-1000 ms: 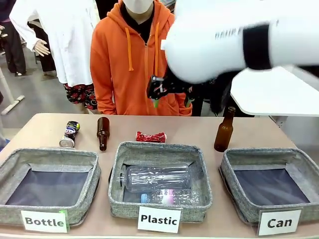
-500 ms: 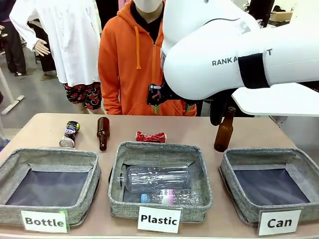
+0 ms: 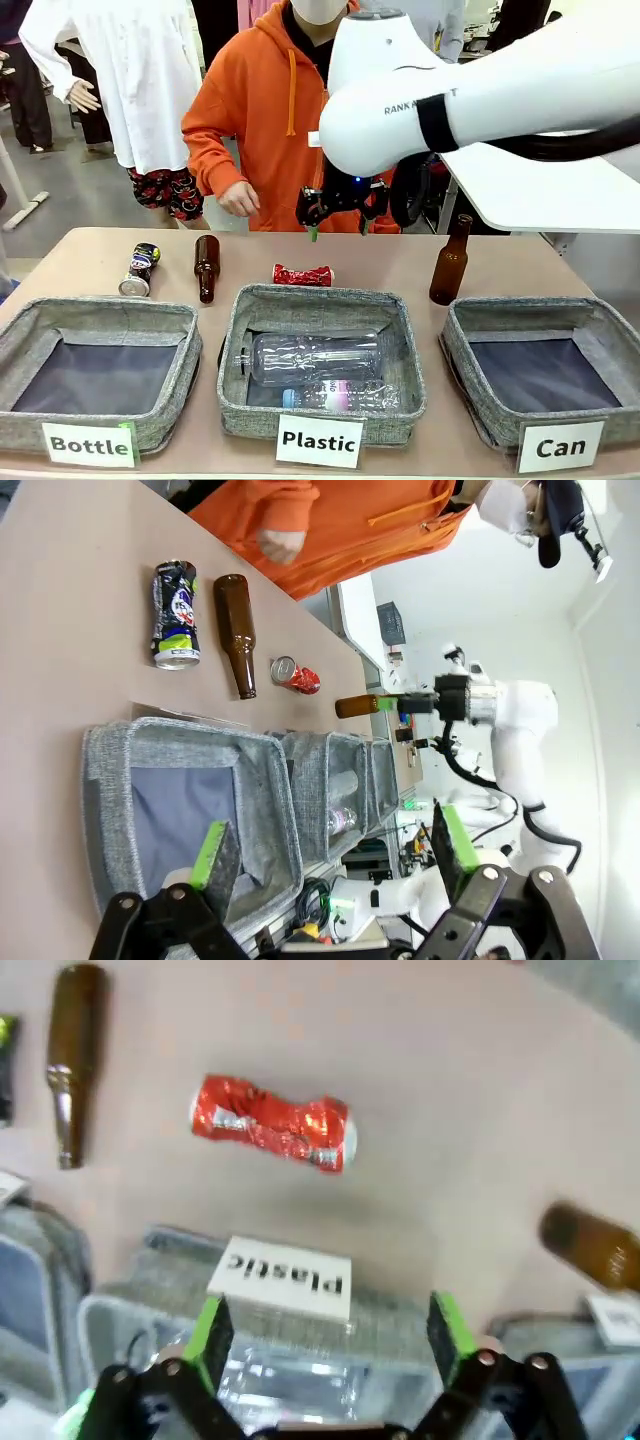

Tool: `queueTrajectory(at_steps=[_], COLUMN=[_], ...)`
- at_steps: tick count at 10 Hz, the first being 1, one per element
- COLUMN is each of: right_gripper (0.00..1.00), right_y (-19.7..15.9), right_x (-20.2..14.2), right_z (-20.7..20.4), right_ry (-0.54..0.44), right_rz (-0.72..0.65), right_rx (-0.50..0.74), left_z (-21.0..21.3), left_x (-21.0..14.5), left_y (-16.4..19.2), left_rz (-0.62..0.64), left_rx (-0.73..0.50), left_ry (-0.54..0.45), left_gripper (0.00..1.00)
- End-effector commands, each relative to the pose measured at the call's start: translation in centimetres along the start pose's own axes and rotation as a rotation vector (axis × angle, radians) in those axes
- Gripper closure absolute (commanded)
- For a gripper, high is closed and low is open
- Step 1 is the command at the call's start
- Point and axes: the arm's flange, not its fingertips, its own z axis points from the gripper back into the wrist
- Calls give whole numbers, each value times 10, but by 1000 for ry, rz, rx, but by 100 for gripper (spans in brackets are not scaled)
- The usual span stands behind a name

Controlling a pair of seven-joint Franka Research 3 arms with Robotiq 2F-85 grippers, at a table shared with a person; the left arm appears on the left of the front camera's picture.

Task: Sort the can waste into the basket.
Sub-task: Pick up the can waste from the table and place it in the right Fabric basket.

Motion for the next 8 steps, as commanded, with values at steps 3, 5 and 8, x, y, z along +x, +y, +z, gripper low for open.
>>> queueTrajectory(at_steps=[3, 5, 8], right_gripper=[0, 0, 0], right_y=[-16, -21, -31], right_x=[43, 39, 39], right_z=[-38, -34, -40], right_ry=[120, 237, 248], right_rz=[21, 243, 629], right_rx=[137, 217, 218], left_z=[1, 1, 1], left_x=[0, 0, 0], left_y=[-1, -1, -1], left_rz=[-20, -20, -20], left_rx=[-15, -15, -15], left_ry=[0, 0, 0], left_gripper=[0, 0, 0])
